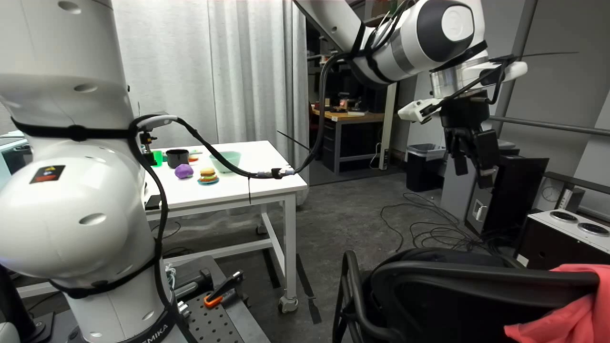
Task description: Remove the orange cloth from the head rest and put it on the sink
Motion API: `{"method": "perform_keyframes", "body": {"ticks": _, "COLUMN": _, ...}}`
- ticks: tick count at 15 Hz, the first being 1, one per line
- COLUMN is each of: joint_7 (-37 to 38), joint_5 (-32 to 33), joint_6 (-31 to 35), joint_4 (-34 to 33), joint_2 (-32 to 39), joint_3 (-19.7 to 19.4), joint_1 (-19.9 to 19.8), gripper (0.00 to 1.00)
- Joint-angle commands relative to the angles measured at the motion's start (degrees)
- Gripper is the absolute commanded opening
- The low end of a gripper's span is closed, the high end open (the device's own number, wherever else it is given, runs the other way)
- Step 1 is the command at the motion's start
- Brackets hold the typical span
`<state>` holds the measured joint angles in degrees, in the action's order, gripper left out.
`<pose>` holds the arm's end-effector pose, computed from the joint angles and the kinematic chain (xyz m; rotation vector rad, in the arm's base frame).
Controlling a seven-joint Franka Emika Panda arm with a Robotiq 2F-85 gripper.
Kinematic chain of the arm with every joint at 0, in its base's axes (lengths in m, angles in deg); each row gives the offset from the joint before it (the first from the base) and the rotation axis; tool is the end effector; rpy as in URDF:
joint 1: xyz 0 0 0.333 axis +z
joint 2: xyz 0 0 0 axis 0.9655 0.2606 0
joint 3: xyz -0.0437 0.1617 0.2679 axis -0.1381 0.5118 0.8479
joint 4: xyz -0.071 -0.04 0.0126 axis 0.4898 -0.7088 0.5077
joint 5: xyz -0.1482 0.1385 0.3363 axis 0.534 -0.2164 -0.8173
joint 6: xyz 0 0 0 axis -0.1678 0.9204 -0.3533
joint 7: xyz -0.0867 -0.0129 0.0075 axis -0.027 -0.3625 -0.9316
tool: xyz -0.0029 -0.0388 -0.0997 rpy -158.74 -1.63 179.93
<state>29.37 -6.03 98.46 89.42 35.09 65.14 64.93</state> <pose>0.5487 -0.1844 0.4302 2.6756 -1.1255 0.3575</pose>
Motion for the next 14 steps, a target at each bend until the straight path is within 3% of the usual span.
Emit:
{"method": "perform_keyframes", "body": {"ticks": 1, "joint_7": 2.1, "joint_5": 1.0, "joint_6": 1.8, "joint_4": -2.8, "joint_2": 2.8, "joint_3": -1.3, "joint_1": 0.4, "gripper": 1.00}}
{"method": "perform_keyframes", "body": {"ticks": 14, "joint_7": 7.5, "joint_5": 0.9, "joint_6": 8.7, "joint_4": -13.0, "joint_2": 17.3, "joint_3": -7.1, "joint_1": 1.7, "gripper": 1.00}}
